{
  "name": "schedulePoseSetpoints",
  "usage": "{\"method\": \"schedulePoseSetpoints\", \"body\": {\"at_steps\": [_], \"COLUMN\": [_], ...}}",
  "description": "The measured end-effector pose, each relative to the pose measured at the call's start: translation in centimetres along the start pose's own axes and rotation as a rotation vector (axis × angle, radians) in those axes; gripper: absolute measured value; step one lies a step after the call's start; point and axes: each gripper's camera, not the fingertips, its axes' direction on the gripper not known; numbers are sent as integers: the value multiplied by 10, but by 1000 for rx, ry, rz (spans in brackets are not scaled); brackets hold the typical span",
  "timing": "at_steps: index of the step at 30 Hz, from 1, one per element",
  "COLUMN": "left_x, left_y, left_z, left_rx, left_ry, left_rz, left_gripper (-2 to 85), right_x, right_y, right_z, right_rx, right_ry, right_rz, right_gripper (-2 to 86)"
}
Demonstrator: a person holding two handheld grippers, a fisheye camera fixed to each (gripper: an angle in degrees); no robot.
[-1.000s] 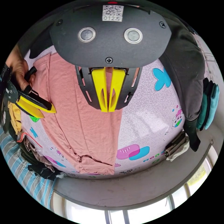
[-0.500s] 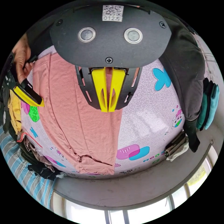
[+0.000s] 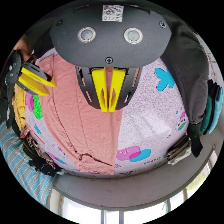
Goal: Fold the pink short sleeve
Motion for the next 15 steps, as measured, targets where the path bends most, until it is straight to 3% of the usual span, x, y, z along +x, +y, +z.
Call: {"method": "schedulePoseSetpoints", "body": {"at_steps": [6,10,15], "left_x": [-16,-15,-1], "left_y": [-13,-14,-27], "left_z": [-7,-27,-19], "left_rx": [-21,54,-20], "left_ry": [54,128,65], "left_rz": [21,49,104], "left_gripper": [0,3,3], "right_x": [11,27,23], "right_y": [-2,6,-1], "right_z": [-26,-51,-43], "right_rx": [2,36,-55], "right_ry": [-125,-22,2], "right_rz": [27,100,45], "right_gripper": [116,116,114]}}
